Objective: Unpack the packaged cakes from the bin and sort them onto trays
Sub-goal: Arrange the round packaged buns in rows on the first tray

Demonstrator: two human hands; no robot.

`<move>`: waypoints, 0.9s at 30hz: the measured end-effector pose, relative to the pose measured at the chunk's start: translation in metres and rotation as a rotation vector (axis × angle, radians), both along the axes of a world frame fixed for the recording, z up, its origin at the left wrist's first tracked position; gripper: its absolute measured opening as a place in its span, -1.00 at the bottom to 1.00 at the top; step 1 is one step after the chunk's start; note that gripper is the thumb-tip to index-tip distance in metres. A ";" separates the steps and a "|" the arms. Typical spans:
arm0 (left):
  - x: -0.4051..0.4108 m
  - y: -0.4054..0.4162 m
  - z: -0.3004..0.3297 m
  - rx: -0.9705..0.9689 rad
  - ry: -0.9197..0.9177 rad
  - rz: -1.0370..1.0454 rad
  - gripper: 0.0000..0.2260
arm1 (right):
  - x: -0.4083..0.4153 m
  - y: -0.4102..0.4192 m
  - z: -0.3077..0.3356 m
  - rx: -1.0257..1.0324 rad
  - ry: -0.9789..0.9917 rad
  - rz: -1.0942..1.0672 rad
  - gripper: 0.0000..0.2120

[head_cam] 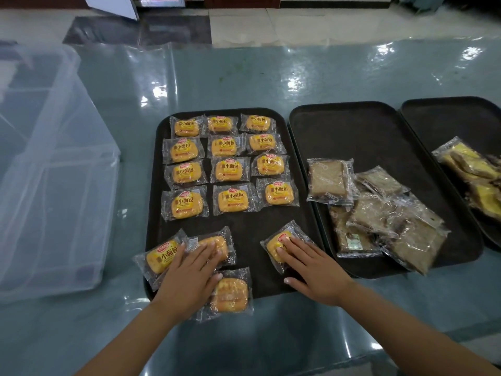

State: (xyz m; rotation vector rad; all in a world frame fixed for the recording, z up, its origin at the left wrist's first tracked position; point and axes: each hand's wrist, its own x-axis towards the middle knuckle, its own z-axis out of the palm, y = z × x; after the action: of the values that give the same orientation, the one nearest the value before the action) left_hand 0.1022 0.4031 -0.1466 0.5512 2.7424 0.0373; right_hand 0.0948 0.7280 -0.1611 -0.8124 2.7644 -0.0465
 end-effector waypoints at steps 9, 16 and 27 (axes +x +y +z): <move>-0.008 0.006 0.000 -0.052 -0.006 -0.012 -0.46 | -0.026 -0.039 -0.006 0.093 -0.011 -0.270 -0.31; -0.016 0.021 0.000 -0.022 0.021 -0.035 -0.21 | -0.035 -0.045 -0.012 0.103 0.017 -0.299 -0.26; -0.016 0.009 0.010 0.019 0.008 0.117 -0.33 | -0.031 -0.059 0.009 0.038 0.083 -0.087 -0.39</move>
State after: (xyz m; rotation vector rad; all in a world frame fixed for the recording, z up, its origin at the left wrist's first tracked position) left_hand 0.0866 0.4118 -0.1364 0.3961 2.7822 0.0904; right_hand 0.0643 0.6686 -0.1519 -0.6996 2.8681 0.0243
